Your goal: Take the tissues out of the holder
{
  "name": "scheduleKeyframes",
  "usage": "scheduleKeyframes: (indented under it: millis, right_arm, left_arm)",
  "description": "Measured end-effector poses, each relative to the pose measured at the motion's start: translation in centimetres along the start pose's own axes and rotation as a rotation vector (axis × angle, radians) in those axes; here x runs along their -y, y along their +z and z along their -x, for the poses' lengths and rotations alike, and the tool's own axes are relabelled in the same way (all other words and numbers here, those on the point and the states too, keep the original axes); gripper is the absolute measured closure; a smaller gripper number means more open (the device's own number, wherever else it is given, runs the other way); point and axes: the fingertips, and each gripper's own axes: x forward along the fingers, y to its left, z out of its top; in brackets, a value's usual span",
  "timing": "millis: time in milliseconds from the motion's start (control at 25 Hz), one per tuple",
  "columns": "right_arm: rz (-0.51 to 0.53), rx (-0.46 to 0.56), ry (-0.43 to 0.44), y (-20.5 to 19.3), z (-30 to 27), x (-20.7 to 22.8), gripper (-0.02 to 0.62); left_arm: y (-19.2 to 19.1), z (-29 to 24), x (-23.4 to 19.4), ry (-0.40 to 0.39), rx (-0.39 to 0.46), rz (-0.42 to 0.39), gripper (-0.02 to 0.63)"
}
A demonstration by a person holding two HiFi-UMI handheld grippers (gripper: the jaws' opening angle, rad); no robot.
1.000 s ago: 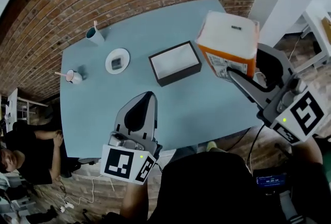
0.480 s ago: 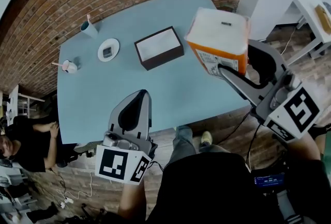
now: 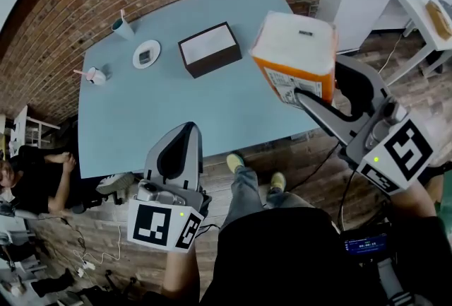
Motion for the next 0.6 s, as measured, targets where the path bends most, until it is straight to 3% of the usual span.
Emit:
scheduleKeyframes:
  millis: [600]
  right_arm:
    - [0.031,0.015,-0.035,3.4,-1.3,-1.4,0.360]
  left_arm:
    - [2.6,1.4,-1.9,-0.031,0.041,-0.003,0.604]
